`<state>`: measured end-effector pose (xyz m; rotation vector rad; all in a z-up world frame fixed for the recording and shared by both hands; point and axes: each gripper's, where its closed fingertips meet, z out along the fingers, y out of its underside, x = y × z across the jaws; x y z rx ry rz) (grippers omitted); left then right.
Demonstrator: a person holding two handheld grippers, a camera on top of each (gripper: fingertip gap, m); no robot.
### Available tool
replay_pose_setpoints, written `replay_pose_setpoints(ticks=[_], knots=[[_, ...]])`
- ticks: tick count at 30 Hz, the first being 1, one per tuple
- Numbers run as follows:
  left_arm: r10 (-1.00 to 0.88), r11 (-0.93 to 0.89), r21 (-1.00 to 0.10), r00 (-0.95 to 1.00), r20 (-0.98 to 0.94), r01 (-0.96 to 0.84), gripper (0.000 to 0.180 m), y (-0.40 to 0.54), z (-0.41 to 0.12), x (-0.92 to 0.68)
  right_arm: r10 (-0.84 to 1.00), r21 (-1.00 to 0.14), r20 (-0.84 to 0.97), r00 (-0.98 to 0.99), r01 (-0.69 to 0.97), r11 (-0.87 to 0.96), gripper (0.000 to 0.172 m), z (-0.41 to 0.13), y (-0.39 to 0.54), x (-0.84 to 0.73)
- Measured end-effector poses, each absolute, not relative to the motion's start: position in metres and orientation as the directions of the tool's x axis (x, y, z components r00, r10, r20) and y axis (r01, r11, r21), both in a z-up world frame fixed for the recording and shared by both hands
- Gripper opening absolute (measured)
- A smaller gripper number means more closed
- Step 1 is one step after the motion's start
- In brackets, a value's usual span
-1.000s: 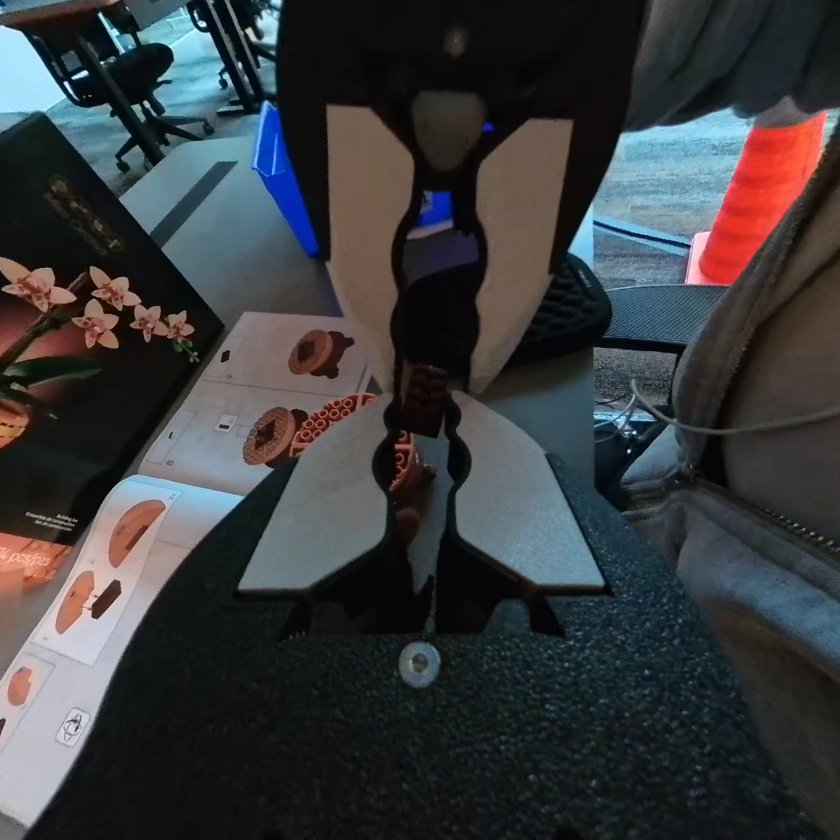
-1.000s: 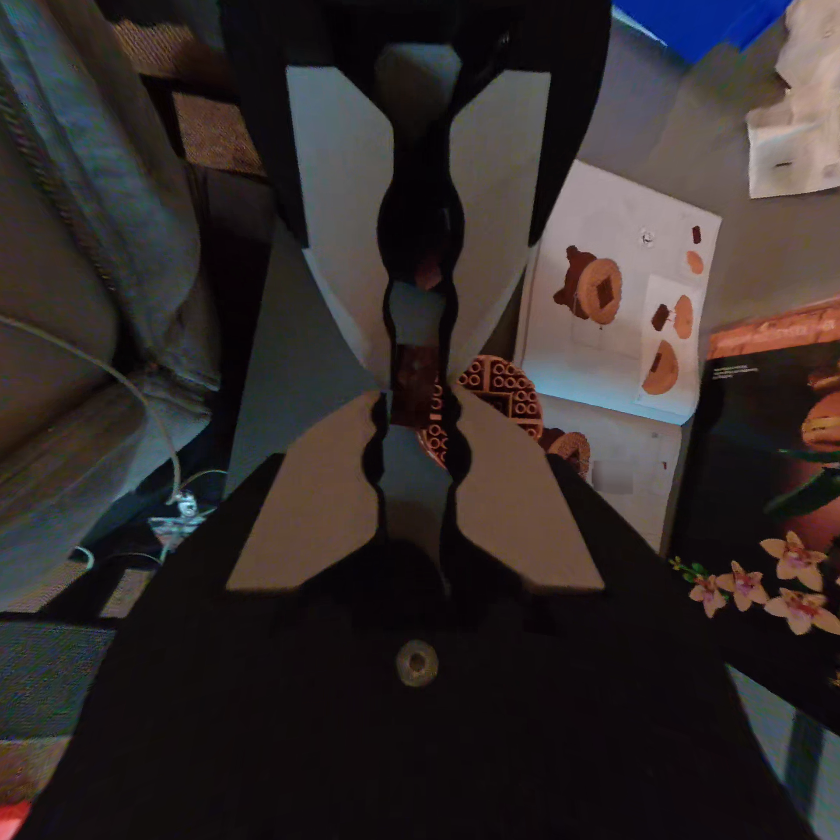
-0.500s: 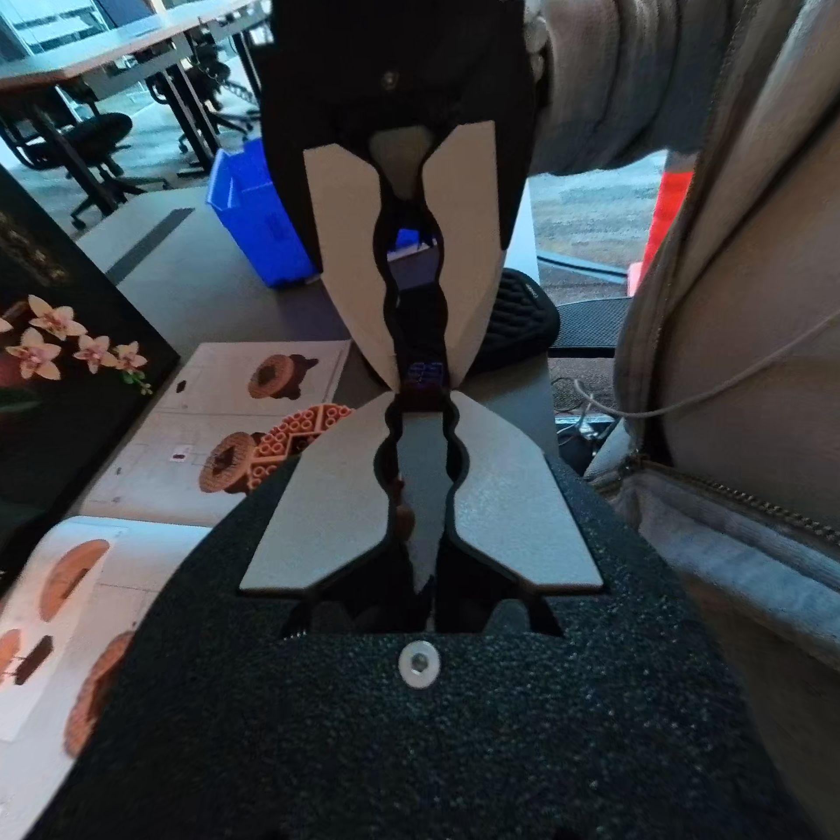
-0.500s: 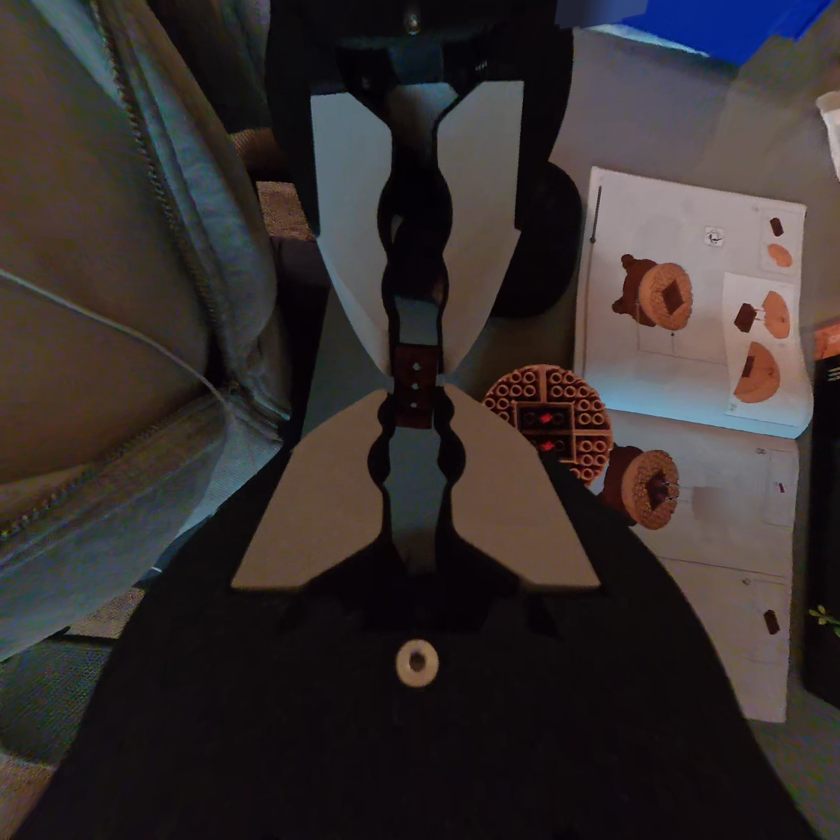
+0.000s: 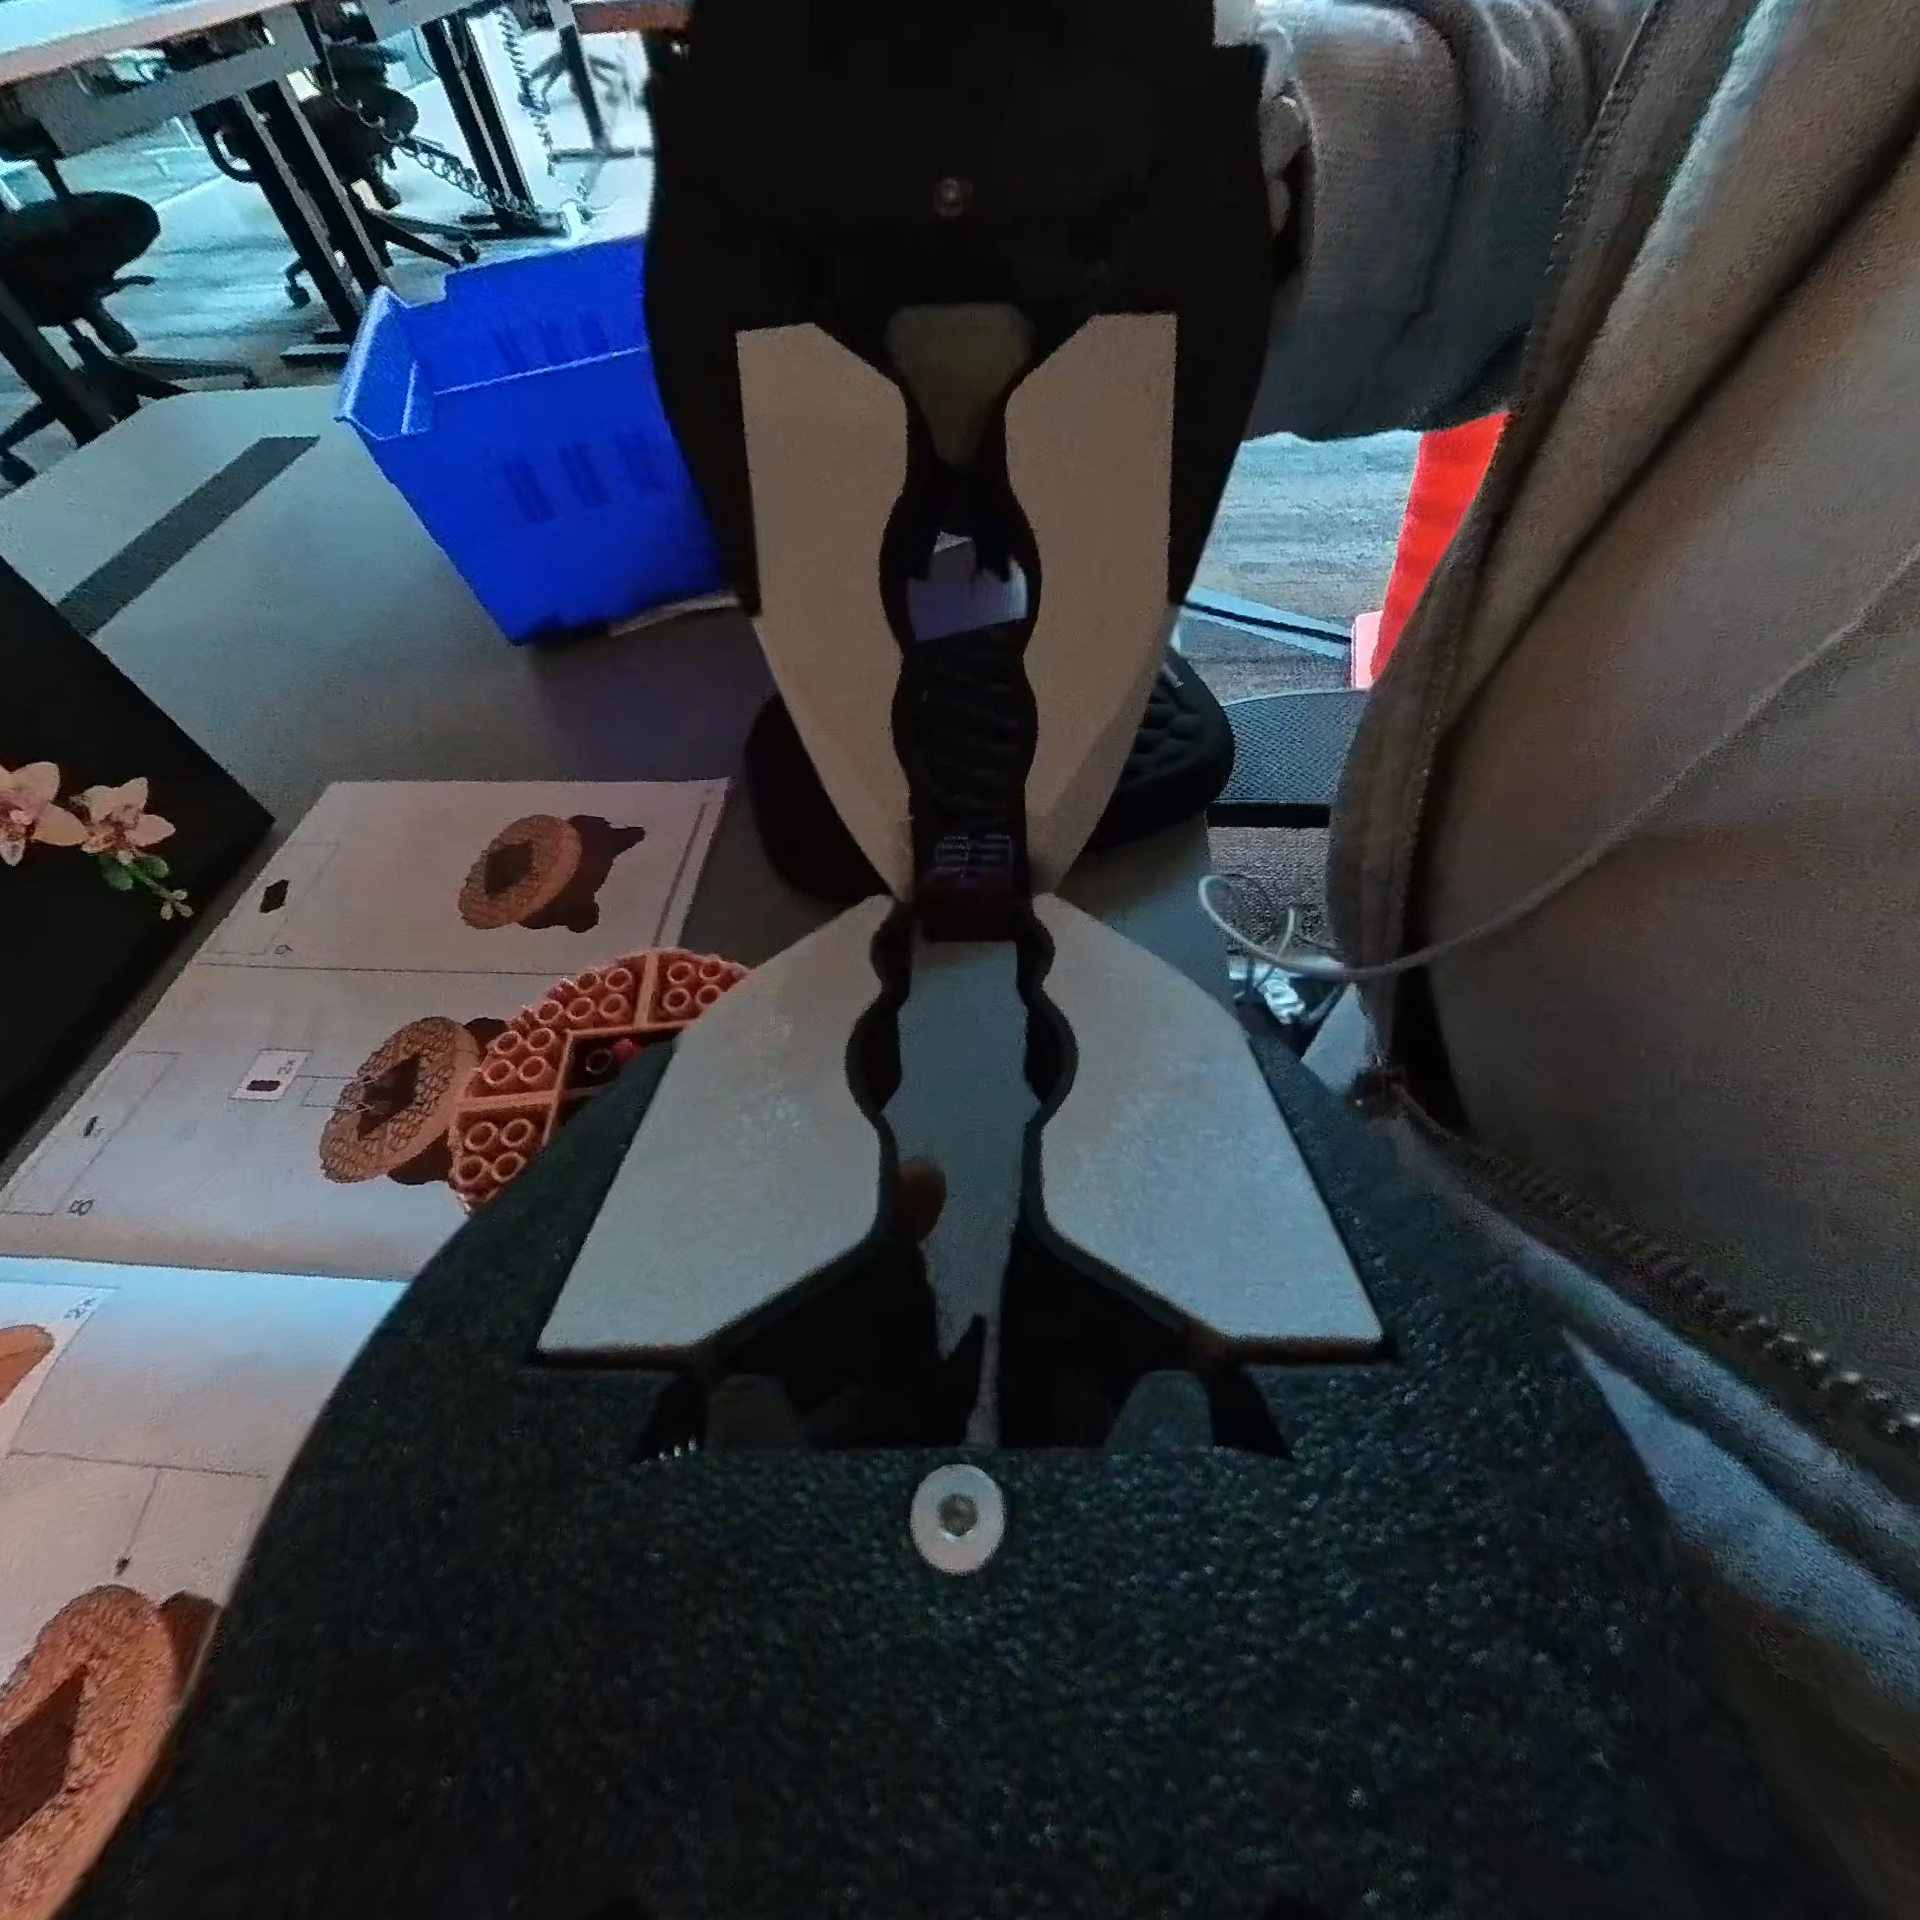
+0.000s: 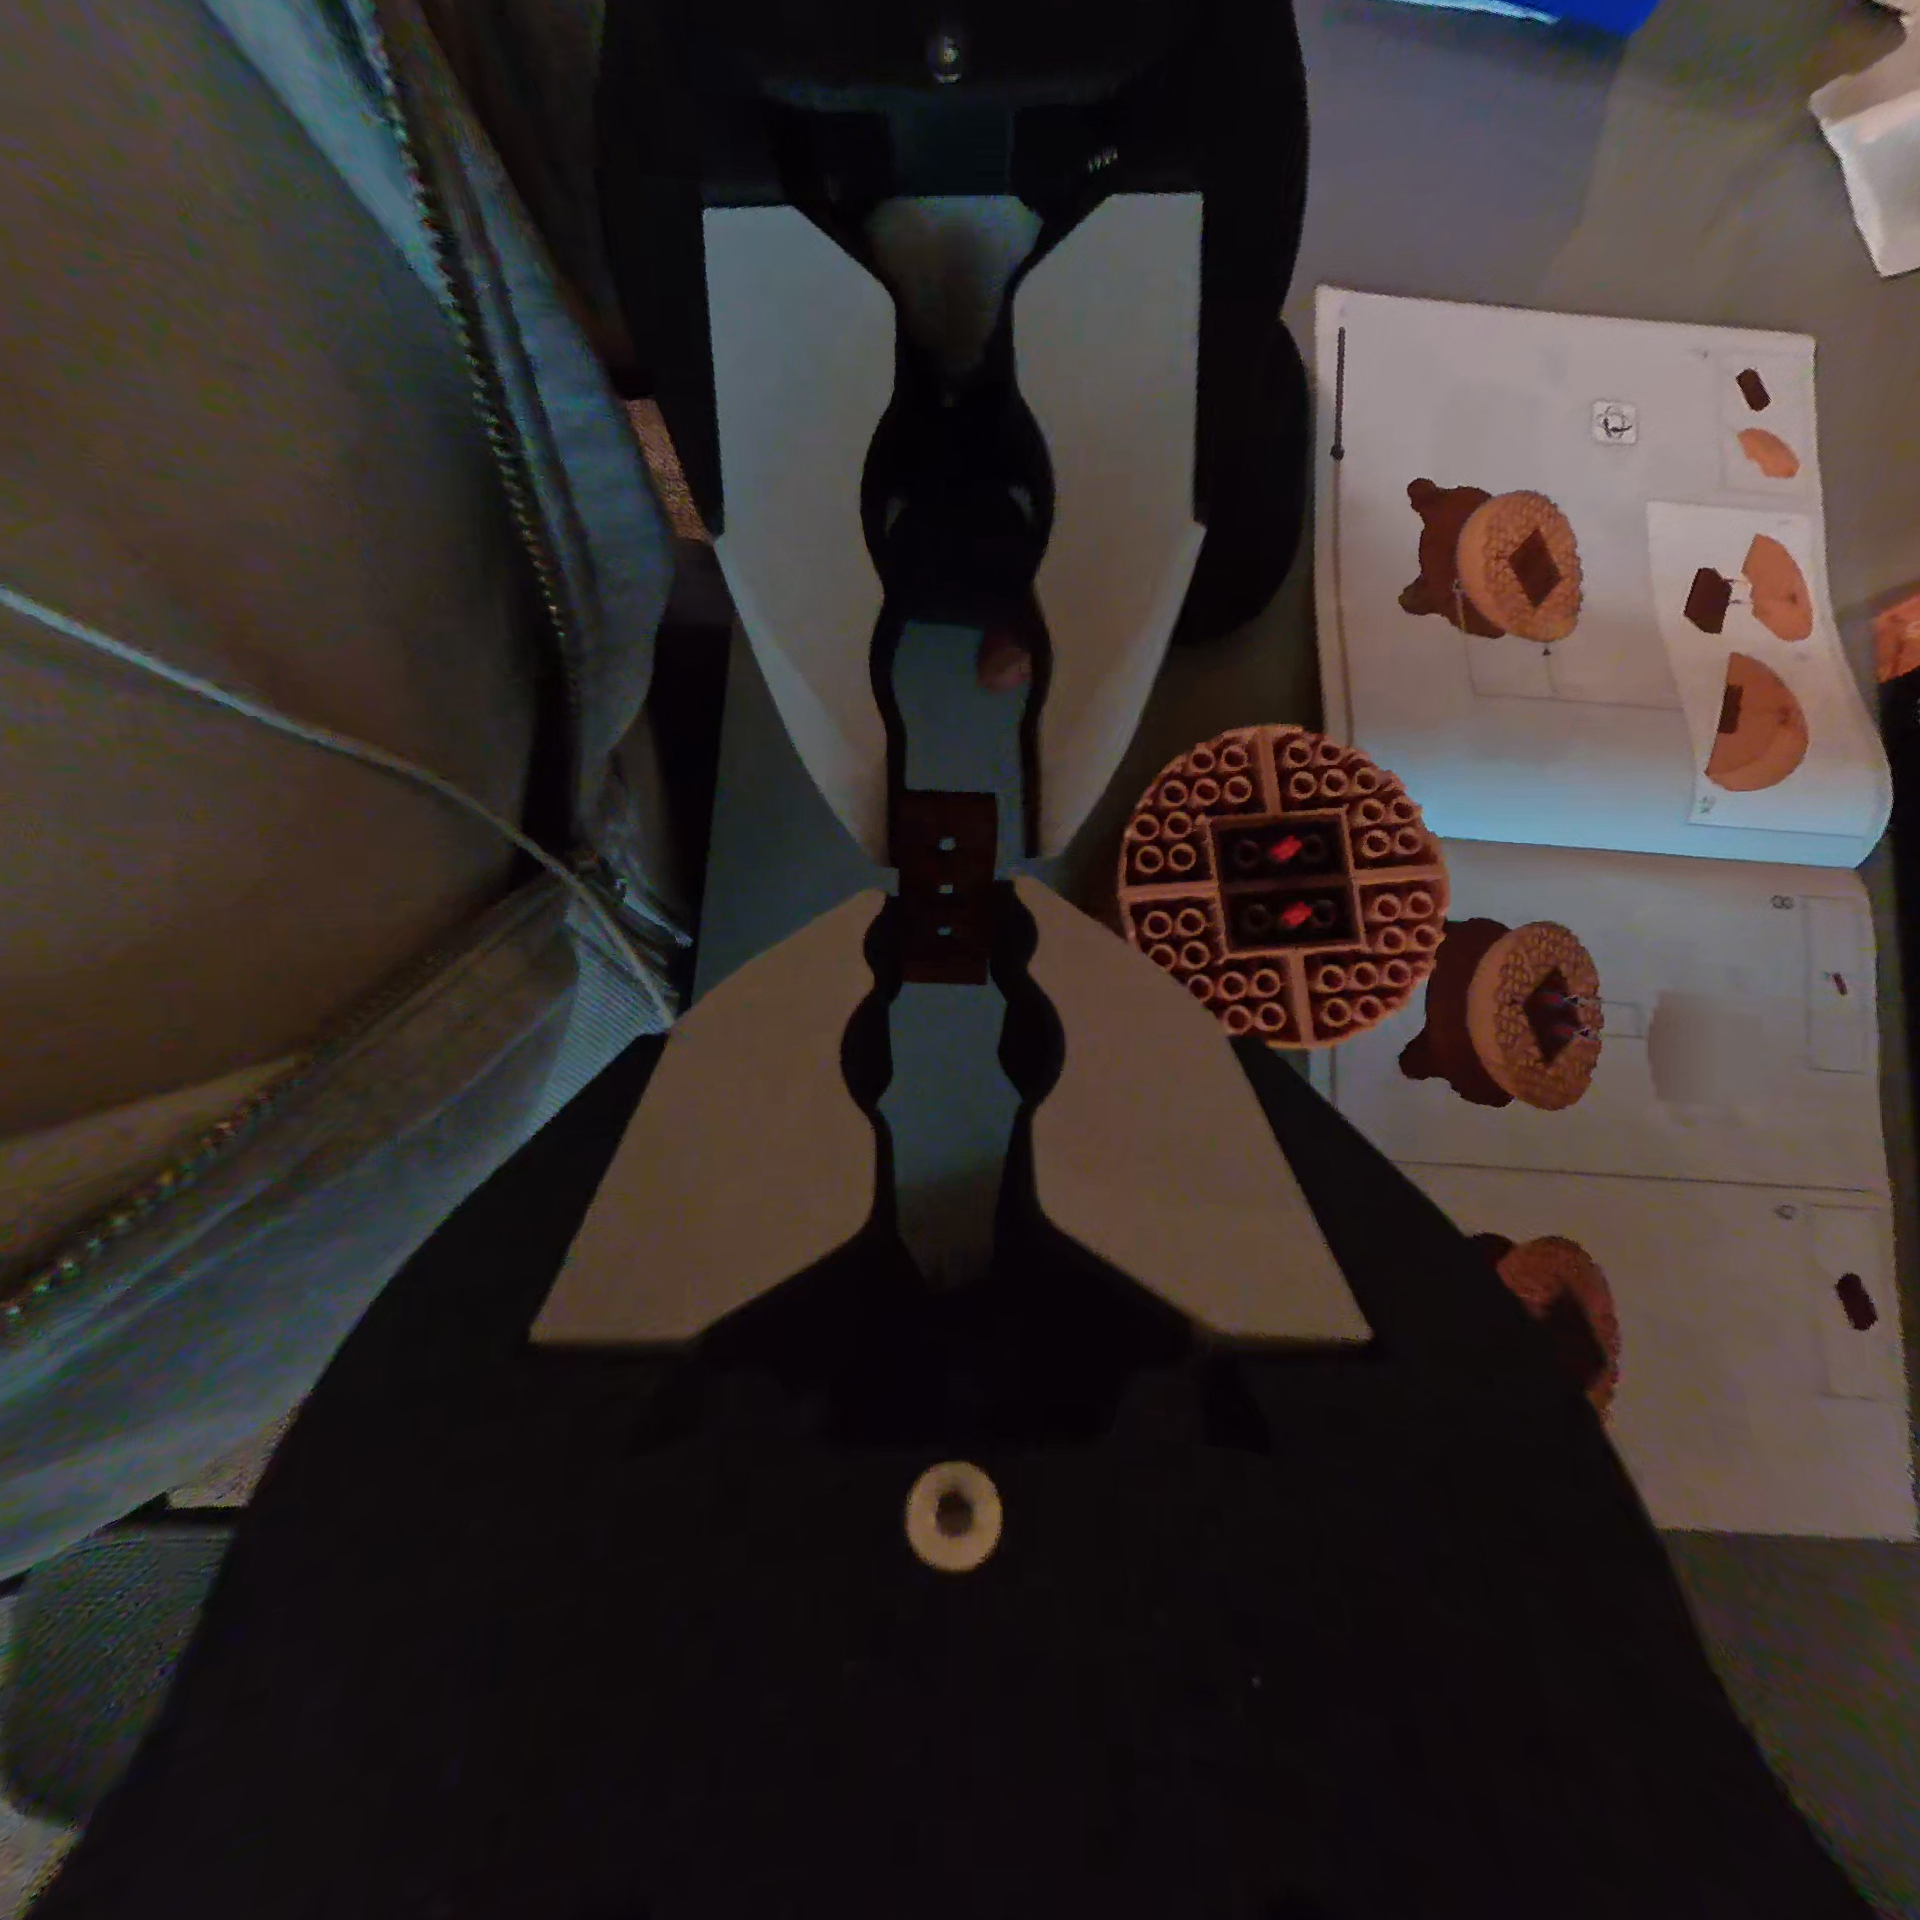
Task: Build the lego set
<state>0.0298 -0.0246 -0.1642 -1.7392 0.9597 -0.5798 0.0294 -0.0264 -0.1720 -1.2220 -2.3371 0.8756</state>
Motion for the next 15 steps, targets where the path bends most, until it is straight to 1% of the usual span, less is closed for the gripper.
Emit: replay_pose_setpoints(ticks=[3, 7, 12, 15], knots=[[-0.781, -0.199, -0.938, 0.624, -0.023, -0.285, 0.03, -0.018, -0.162, 0.022, 0.84, -0.664, 0.04, -0.542, 0.614, 0.427, 0.015, -0.172, -0.017, 0.033], [-0.655, -0.263, -0.95, 0.755, 0.046, -0.169, 0.038, -0.01, -0.16, -0.009, 0.848, -0.656, 0.049, -0.528, 0.623, 0.426, 0.015, -0.171, -0.001, 0.04], [-0.495, -0.323, -0.943, 0.863, 0.102, -0.074, 0.047, -0.007, -0.172, -0.047, 0.864, -0.646, 0.066, -0.499, 0.639, 0.418, 0.015, -0.17, 0.019, 0.045], [-0.431, -0.367, -0.929, 0.893, 0.127, -0.046, 0.055, -0.005, -0.183, -0.057, 0.892, -0.676, 0.034, -0.451, 0.647, 0.353, 0.015, -0.171, 0.028, 0.044]])
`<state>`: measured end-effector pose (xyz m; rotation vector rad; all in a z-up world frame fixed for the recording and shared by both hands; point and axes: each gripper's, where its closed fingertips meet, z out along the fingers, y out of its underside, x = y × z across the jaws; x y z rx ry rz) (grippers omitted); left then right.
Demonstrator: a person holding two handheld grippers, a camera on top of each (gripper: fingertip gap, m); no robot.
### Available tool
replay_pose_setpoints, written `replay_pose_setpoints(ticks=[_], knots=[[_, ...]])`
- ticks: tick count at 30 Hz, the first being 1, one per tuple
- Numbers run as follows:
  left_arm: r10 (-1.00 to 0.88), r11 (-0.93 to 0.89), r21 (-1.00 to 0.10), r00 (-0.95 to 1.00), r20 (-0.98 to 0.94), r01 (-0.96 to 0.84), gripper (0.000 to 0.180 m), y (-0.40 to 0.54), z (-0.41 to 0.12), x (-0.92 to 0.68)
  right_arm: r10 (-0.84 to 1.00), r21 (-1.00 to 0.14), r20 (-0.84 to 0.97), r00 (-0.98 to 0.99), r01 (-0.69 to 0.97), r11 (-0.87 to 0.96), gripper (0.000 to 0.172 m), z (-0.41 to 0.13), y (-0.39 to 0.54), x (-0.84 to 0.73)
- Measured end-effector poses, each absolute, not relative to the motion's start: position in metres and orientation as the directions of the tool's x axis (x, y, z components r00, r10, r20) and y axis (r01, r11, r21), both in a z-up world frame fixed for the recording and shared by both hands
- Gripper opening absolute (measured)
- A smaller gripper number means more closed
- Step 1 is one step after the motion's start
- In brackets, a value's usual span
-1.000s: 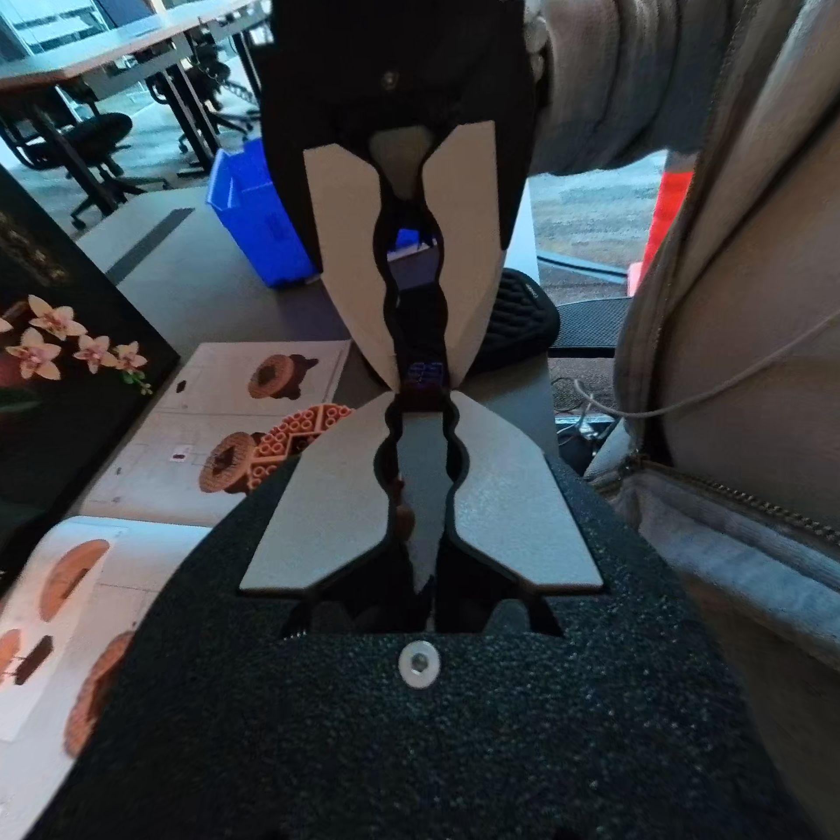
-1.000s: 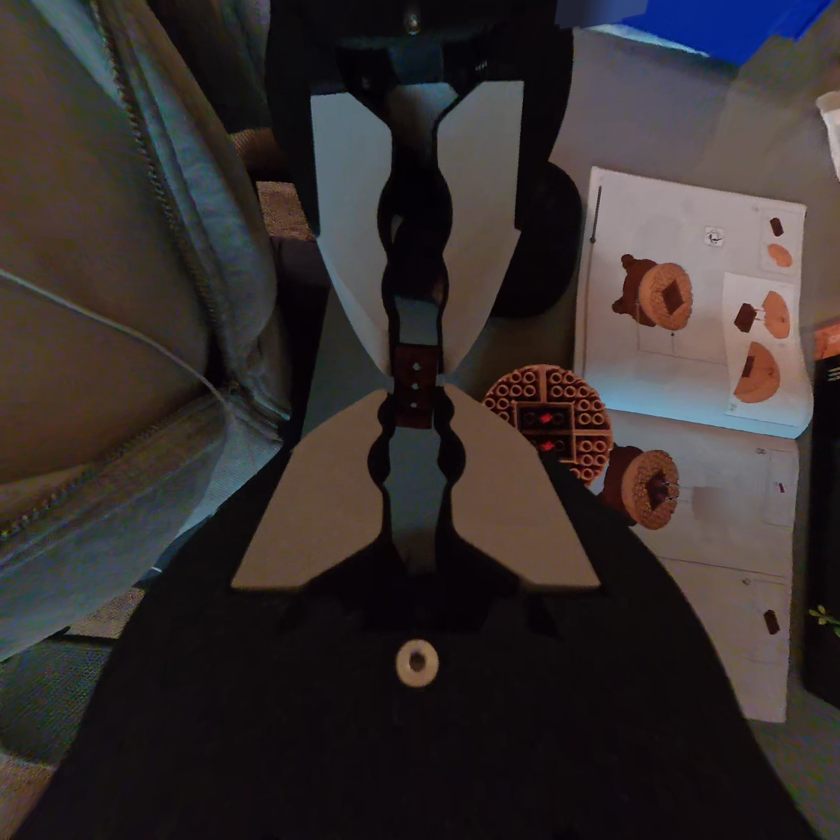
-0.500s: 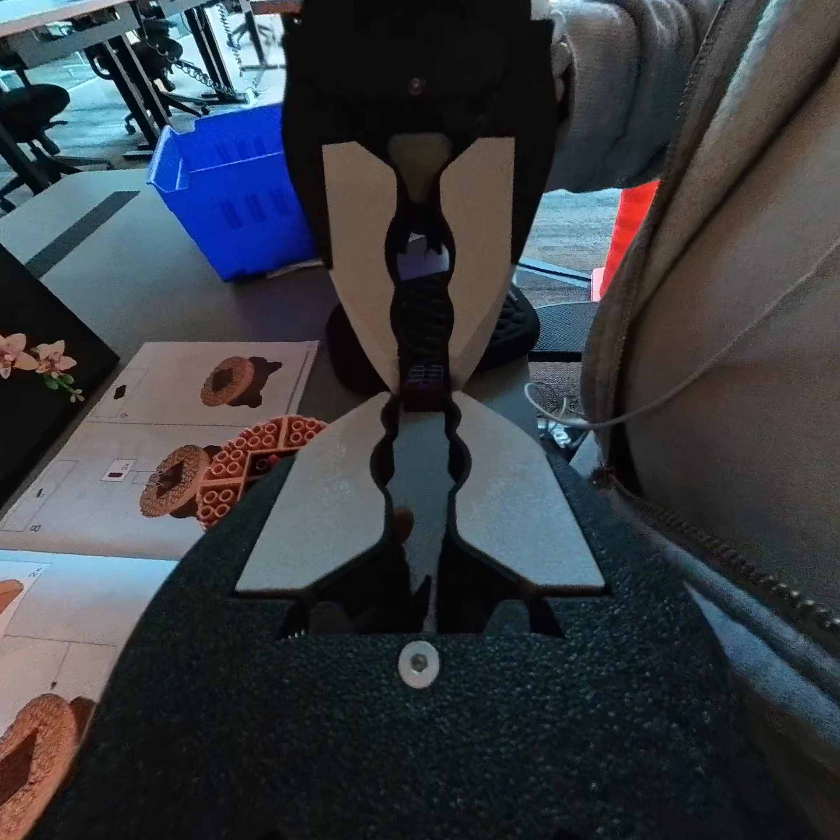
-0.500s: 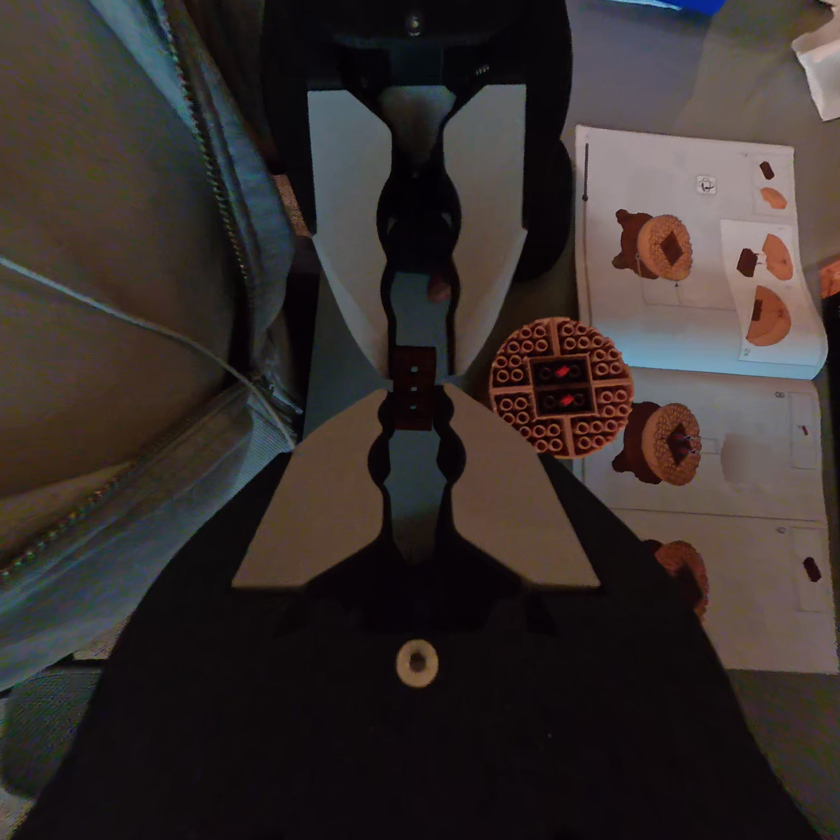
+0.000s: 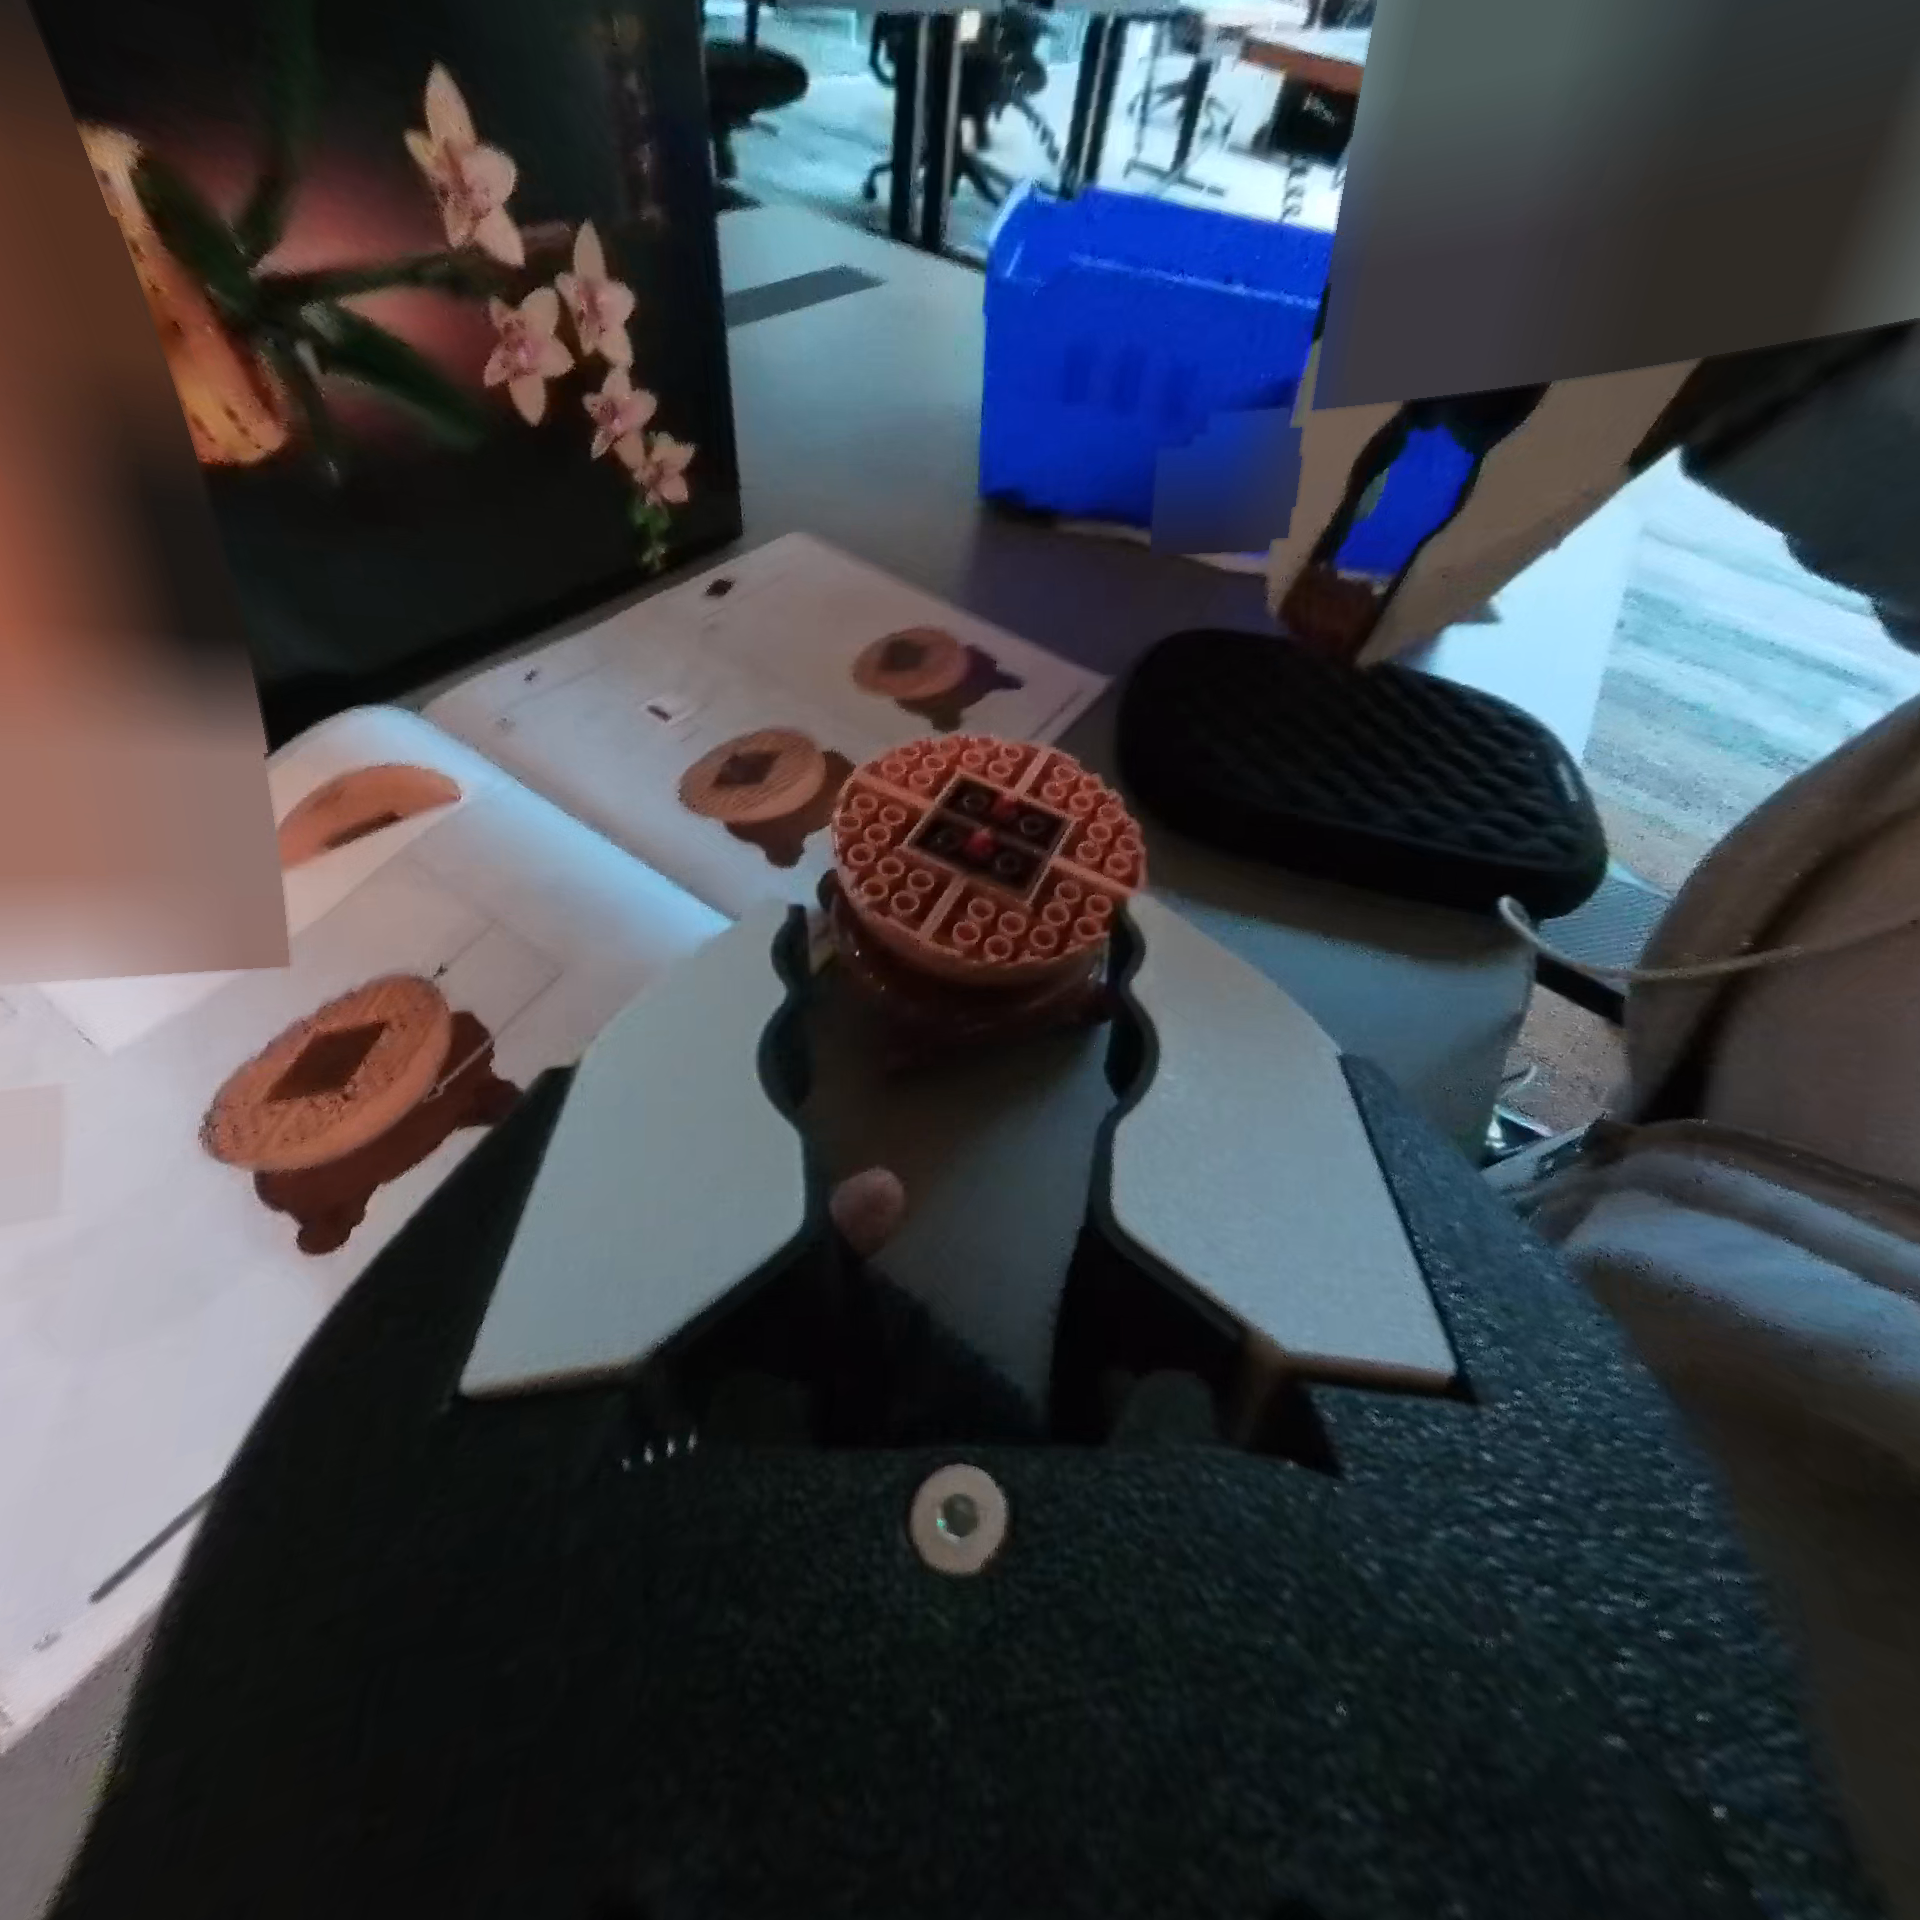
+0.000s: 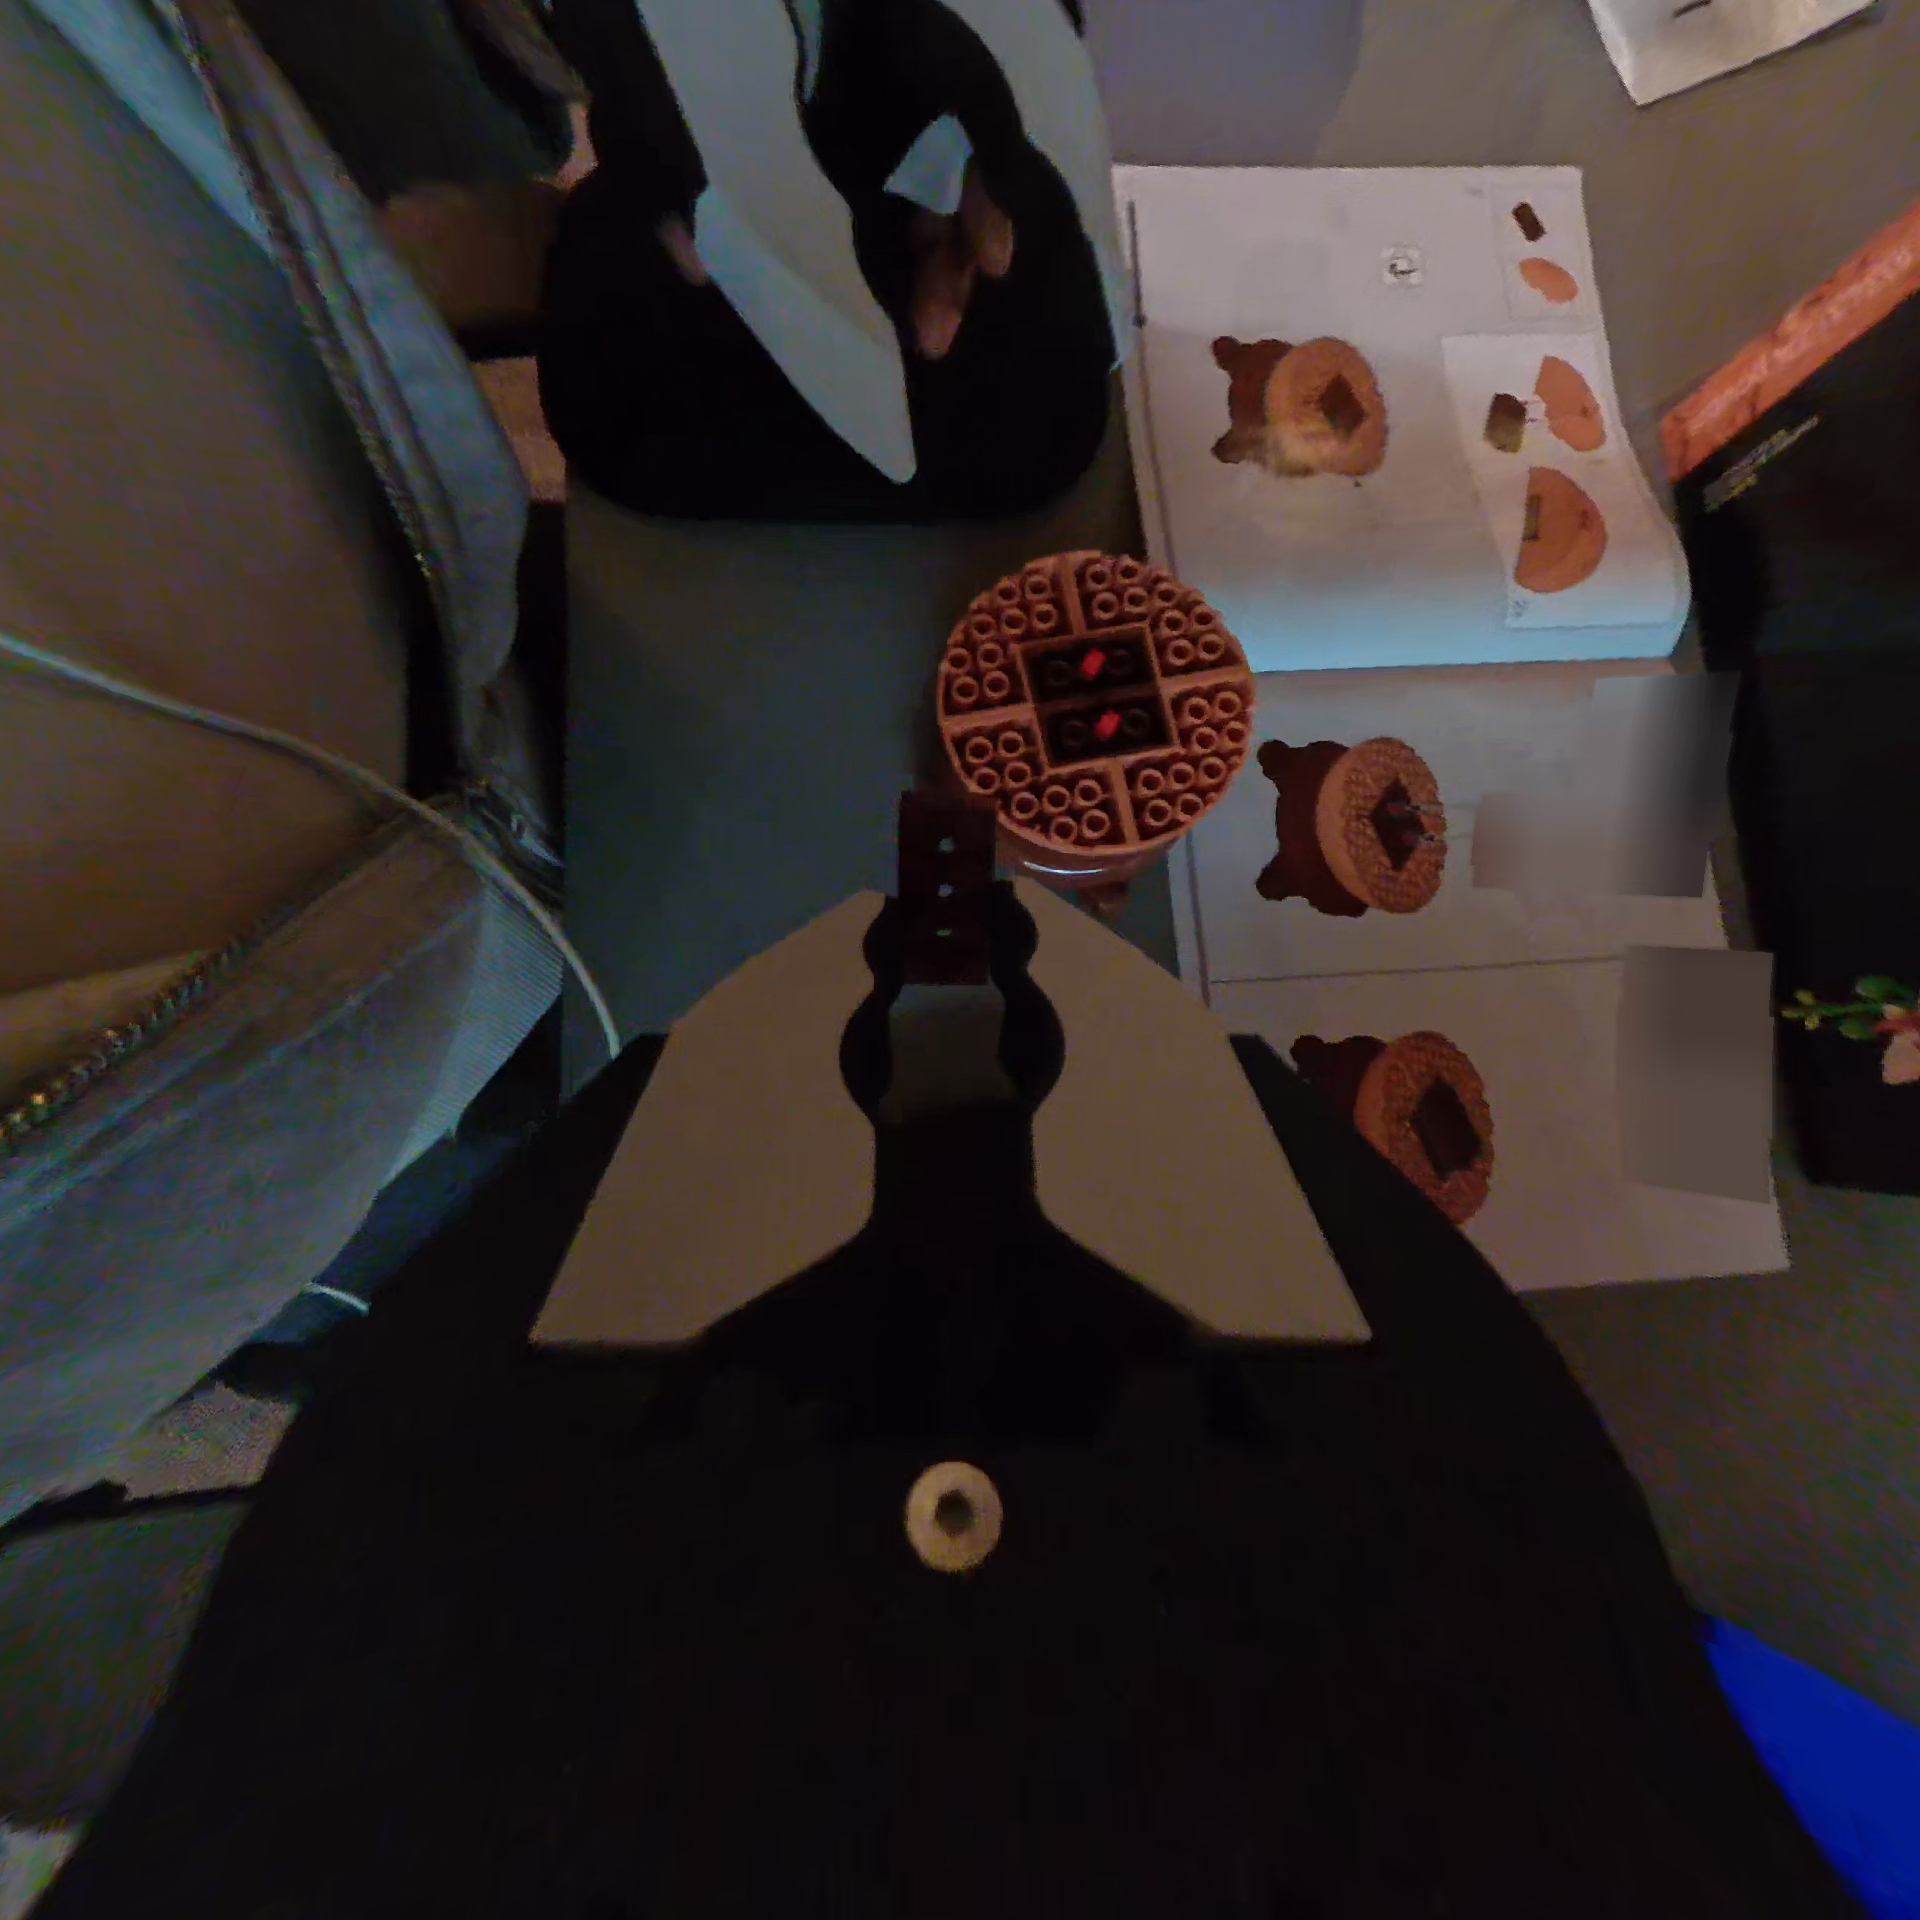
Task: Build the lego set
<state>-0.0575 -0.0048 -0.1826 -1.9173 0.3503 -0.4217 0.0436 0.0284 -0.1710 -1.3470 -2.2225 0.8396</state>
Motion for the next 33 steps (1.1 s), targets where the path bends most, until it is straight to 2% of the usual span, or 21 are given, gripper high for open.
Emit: replay_pose_setpoints(ticks=[6, 10, 20, 24, 27, 30, 33], knots=[[-0.43, -0.45, -0.883, 0.898, 0.089, -0.129, 0.053, -0.001, -0.202, -0.058, 0.936, -0.738, -0.055, -0.348, 0.645, 0.196, 0.015, -0.18, 0.039, 0.043], [-0.458, -0.486, -0.862, 0.882, 0.114, -0.141, 0.045, 0.001, -0.21, -0.053, 0.941, -0.744, -0.061, -0.333, 0.643, 0.179, 0.016, -0.186, 0.04, 0.043], [-0.421, -0.533, -0.838, 0.895, 0.144, -0.116, 0.042, 0.001, -0.223, -0.056, 0.944, -0.79, -0.138, -0.299, 0.609, 0.077, 0.015, -0.192, 0.041, 0.038], [-0.411, -0.531, -0.842, 0.897, 0.161, -0.093, 0.035, 0.002, -0.223, -0.055, 0.925, -0.841, -0.24, -0.293, 0.539, -0.047, 0.015, -0.185, 0.038, 0.037], [-0.409, -0.519, -0.854, 0.888, 0.208, -0.039, 0.035, 0.001, -0.216, -0.052, 0.881, -0.873, -0.349, -0.321, 0.453, -0.181, 0.015, -0.174, 0.035, 0.038], [-0.409, -0.506, -0.862, 0.887, 0.217, -0.022, 0.035, -0.001, -0.212, -0.054, 0.885, -0.877, -0.356, -0.301, 0.435, -0.205, 0.015, -0.178, 0.04, 0.042], [-0.384, -0.497, -0.867, 0.904, 0.186, -0.033, 0.018, 0.001, -0.211, -0.058, 0.88, -0.872, -0.37, -0.297, 0.438, -0.219, 0.016, -0.181, 0.04, 0.043]])
